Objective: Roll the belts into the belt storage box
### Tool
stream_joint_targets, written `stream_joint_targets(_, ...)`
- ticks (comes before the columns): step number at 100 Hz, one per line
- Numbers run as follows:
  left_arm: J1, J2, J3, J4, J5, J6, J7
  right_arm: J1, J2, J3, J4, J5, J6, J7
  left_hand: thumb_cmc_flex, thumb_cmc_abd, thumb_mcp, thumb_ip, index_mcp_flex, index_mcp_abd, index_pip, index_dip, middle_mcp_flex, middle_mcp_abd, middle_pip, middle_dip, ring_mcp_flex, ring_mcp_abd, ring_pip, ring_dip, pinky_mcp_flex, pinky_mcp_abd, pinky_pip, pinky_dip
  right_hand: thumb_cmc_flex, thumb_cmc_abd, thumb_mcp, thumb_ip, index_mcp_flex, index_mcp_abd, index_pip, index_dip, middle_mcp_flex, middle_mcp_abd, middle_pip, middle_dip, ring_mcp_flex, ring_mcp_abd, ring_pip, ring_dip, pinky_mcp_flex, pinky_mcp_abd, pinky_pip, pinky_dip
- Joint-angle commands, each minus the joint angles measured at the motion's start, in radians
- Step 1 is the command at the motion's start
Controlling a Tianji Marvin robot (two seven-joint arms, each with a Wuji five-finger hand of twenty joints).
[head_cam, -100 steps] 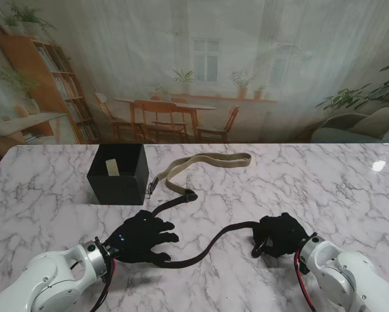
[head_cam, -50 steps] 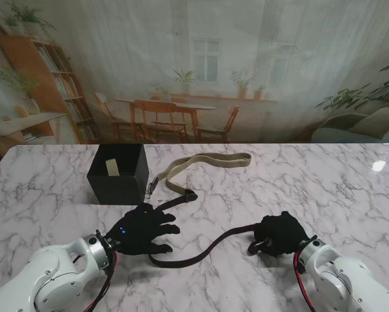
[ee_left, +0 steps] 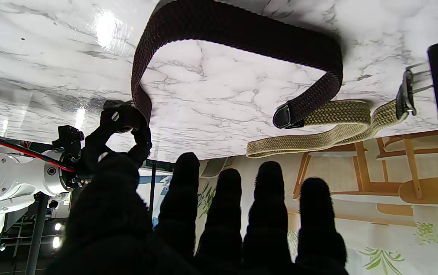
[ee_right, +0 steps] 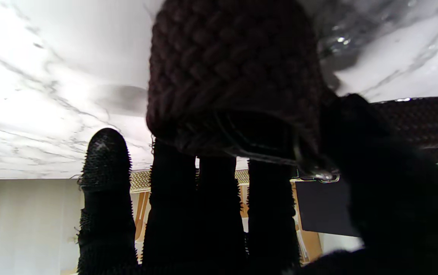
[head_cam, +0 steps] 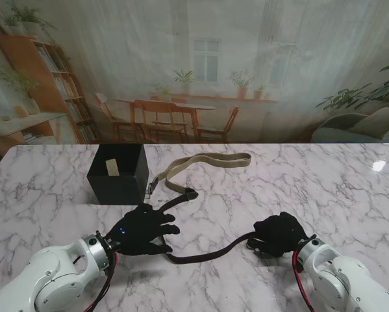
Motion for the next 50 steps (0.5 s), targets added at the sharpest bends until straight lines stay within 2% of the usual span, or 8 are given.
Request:
stream_joint_targets(1,0.003,-0.002,0.004,0.003,0.003,0.002,-0.01,-0.003,-0.002,-0.006,0.009,-0.008,0.011,-0.003,-0.006,0.039,-0.025,-0.001,0.02,0.009,0.01,0.008,0.019,0.005,0.015,0.012,-0.014,0.008,0.016,0.012,-0.019,0.039,-0.029,0.004,0.046,0.031,0.031,0.014,-0.044,-0.047,-0.006,0.071,0.05,-0.01,0.054,0.046,0.06,0.002,0.078,0.04,0.035,-0.031,0.062,0.02)
stream_joint_targets(9,0.004,-0.002,0.003,0.003,0.005,0.001,-0.007,-0.002,-0.002,-0.007,0.009,-0.011,0.013,-0.003,-0.006,0.039,-0.025,-0.001,0.018,0.009,0.009,0.008,0.019,0.005,0.014,0.012,-0.013,0.007,0.016,0.012,-0.019,0.04,-0.03,0.004,0.081,0.032,0.043,0.009,-0.104,-0.042,-0.073,0.119,0.107,-0.02,0.114,0.085,0.117,0.008,0.154,0.076,0.081,-0.061,0.12,0.024)
stream_joint_targets(22,0.004,-0.002,0.001,0.005,0.009,0.0,-0.001,-0.001,0.001,-0.008,0.011,-0.024,0.009,-0.007,-0.007,0.039,-0.025,-0.002,0.019,0.009,0.009,0.008,0.019,0.005,0.015,0.012,-0.013,0.008,0.016,0.012,-0.019,0.039,-0.03,0.004,0.088,0.026,0.037,0.005,-0.117,-0.061,-0.11,0.118,0.118,-0.035,0.135,0.097,0.122,0.01,0.179,0.086,0.082,-0.058,0.141,0.025)
stream_joint_targets(38,0.005,-0.002,0.001,0.006,0.012,0.001,0.005,0.004,0.005,-0.013,0.022,-0.053,0.004,-0.038,-0.006,0.039,-0.025,-0.001,0.019,0.008,0.009,0.008,0.019,0.003,0.015,0.013,-0.012,0.008,0.016,0.012,-0.019,0.04,-0.03,0.005,0.058,0.043,0.02,0.012,-0.017,-0.139,-0.142,0.108,-0.092,-0.006,0.007,0.057,-0.01,-0.012,0.101,0.07,0.018,-0.063,0.12,0.018)
stream_joint_targets(50,0.001,-0.002,0.005,0.008,0.01,0.002,0.001,0.007,0.007,-0.016,0.029,-0.068,0.004,-0.058,-0.006,0.039,-0.025,-0.001,0.017,0.01,0.009,0.008,0.019,0.006,0.016,0.013,-0.013,0.007,0.016,0.012,-0.018,0.039,-0.029,0.005,0.049,0.052,0.015,0.017,-0.006,-0.159,-0.164,0.115,-0.205,-0.001,-0.003,0.043,-0.101,-0.019,0.08,0.067,-0.024,-0.073,0.097,0.021)
